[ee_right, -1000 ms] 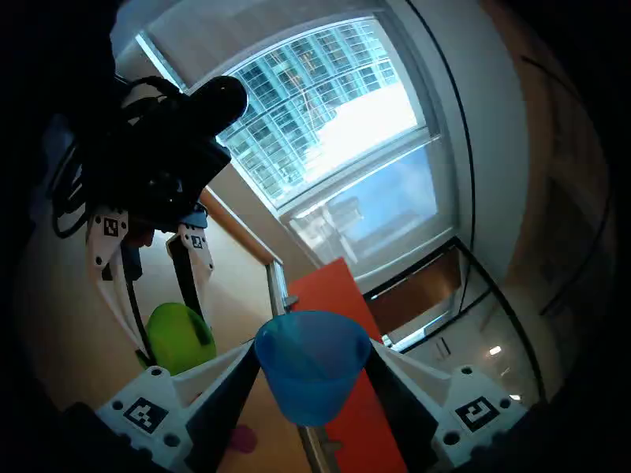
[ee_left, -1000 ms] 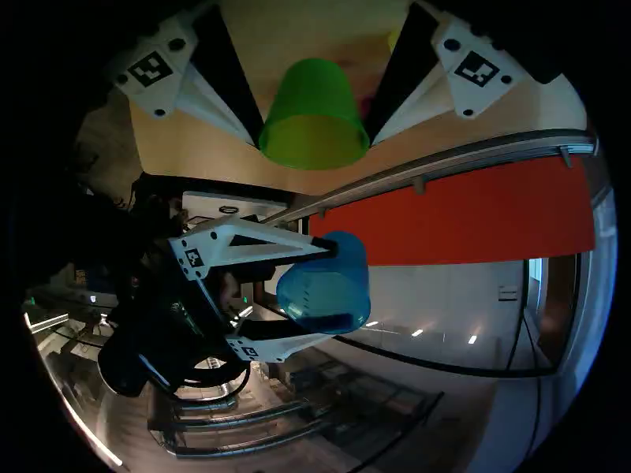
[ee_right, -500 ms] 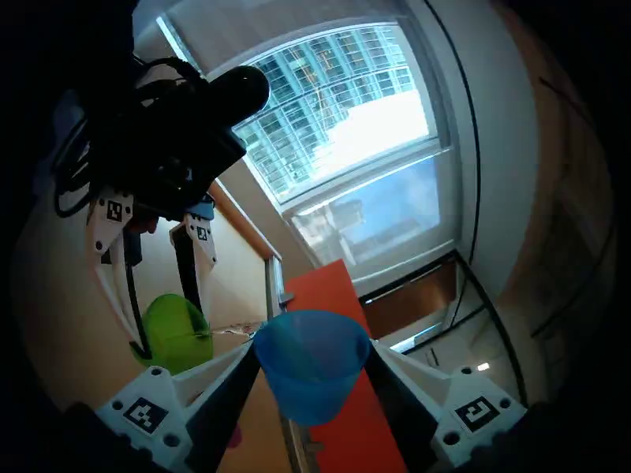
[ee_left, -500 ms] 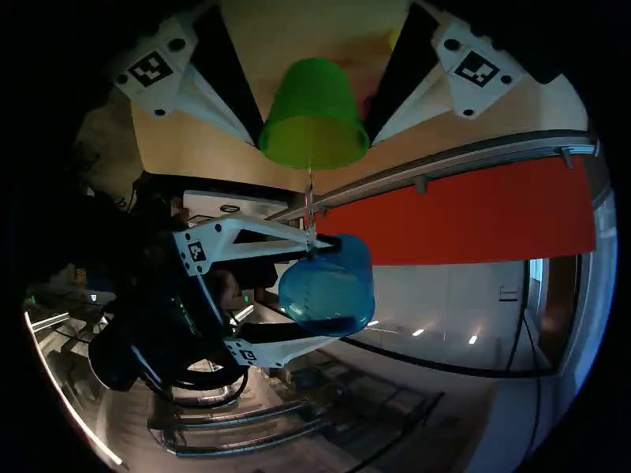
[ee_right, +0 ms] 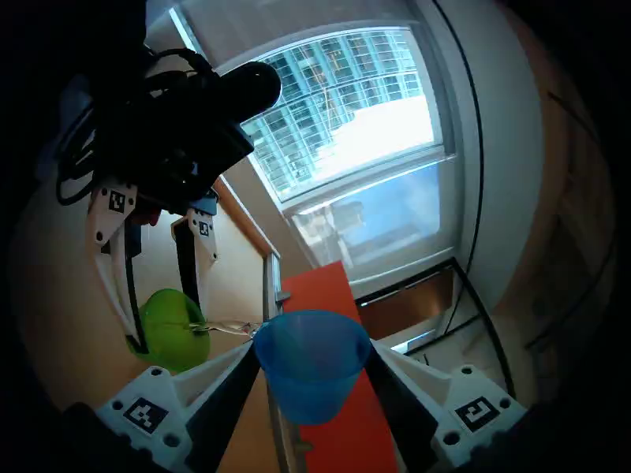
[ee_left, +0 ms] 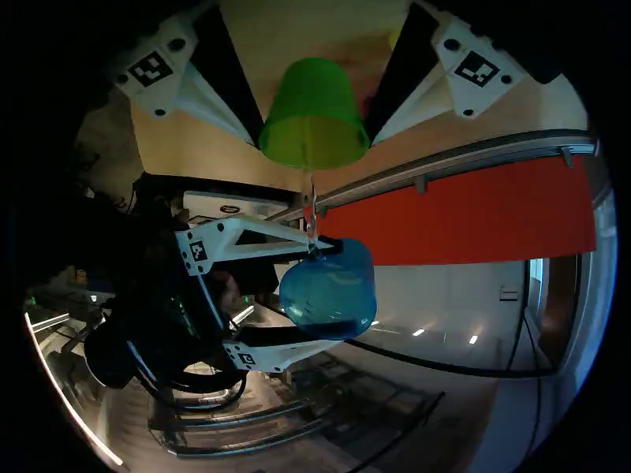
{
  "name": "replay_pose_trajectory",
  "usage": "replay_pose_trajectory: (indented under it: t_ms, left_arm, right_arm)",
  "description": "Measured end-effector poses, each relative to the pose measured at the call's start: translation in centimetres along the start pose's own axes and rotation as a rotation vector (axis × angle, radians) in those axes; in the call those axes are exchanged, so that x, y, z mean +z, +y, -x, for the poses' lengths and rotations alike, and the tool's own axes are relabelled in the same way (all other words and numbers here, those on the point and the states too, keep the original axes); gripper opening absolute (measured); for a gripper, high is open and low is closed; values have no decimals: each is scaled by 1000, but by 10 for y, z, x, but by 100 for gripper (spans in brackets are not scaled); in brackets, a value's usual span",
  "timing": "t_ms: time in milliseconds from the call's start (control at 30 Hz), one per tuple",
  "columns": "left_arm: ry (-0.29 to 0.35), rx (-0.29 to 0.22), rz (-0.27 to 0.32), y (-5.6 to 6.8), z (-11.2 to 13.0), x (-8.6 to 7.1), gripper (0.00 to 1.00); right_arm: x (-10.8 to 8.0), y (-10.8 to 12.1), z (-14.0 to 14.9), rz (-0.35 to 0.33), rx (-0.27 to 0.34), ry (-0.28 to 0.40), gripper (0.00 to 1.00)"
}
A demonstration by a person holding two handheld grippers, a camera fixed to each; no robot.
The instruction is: Pour water
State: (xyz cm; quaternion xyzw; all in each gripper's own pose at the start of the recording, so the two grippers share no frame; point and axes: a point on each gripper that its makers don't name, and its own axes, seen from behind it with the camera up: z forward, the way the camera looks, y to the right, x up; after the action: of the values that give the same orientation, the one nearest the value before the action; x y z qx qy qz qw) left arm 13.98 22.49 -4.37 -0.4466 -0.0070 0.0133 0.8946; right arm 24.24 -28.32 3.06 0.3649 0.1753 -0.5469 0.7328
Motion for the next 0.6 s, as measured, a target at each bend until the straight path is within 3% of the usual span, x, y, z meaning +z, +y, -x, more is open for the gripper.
replay_pose_trajectory:
  t_ms: [600]
  left_arm:
    - [-1, 13, 7, 3, 0, 1, 89]
  right_arm:
    - [0, 8, 0, 17, -59, -2, 91]
